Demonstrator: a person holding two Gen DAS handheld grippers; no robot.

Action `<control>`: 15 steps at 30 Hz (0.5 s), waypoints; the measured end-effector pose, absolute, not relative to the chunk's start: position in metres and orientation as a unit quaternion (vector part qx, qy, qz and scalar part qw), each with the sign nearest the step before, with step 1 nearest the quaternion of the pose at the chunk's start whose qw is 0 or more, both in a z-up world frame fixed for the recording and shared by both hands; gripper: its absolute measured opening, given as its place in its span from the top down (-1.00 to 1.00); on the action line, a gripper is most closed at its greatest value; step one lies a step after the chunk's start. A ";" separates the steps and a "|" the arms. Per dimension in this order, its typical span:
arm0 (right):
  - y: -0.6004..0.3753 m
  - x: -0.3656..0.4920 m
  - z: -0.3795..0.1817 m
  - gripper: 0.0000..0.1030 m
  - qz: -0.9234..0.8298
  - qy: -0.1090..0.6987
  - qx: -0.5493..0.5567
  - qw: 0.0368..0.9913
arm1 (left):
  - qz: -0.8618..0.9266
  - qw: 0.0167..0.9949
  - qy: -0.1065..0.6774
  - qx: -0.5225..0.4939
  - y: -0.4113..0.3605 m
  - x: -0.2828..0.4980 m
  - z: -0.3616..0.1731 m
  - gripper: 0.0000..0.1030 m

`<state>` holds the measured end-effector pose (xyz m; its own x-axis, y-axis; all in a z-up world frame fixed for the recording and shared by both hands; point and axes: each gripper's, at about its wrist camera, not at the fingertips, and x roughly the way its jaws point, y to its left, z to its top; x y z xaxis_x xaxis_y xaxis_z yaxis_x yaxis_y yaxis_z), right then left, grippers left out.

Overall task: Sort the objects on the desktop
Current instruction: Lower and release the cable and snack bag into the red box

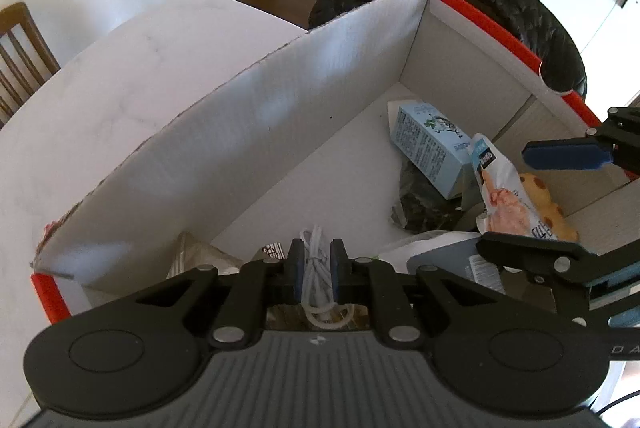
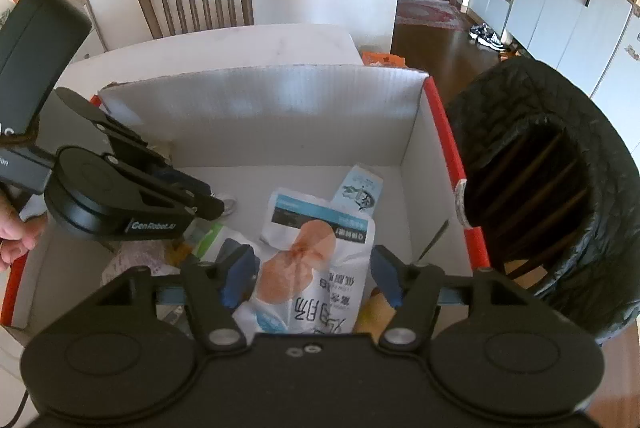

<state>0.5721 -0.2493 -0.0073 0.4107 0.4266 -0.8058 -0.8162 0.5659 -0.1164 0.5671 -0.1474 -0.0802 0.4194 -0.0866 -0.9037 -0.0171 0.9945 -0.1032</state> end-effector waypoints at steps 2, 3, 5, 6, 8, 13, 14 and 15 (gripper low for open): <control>-0.251 0.570 -0.006 -0.41 0.389 0.376 -0.257 0.801 | -0.021 0.843 0.536 -0.054 -0.146 0.563 -0.077 0.69; -0.252 0.569 -0.005 -0.41 0.390 0.376 -0.255 0.801 | -0.021 0.844 0.533 -0.058 -0.146 0.561 -0.074 0.65; -0.254 0.571 -0.002 -0.41 0.391 0.377 -0.250 0.801 | -0.026 0.847 0.527 -0.067 -0.144 0.557 -0.068 0.63; -0.255 0.570 -0.001 -0.42 0.391 0.378 -0.249 0.802 | -0.028 0.848 0.525 -0.073 -0.143 0.555 -0.065 0.62; -0.257 0.568 0.001 -0.42 0.391 0.379 -0.246 0.802 | -0.030 0.851 0.519 -0.080 -0.141 0.550 -0.060 0.62; -0.265 0.560 0.010 -0.42 0.397 0.374 -0.246 0.802 | -0.036 0.859 0.505 -0.080 -0.139 0.534 -0.042 0.62; -0.265 0.560 0.012 -0.42 0.398 0.373 -0.246 0.801 | -0.038 0.861 0.501 -0.083 -0.140 0.530 -0.038 0.62; -0.266 0.558 0.014 -0.42 0.400 0.372 -0.246 0.801 | -0.038 0.863 0.496 -0.087 -0.140 0.527 -0.035 0.62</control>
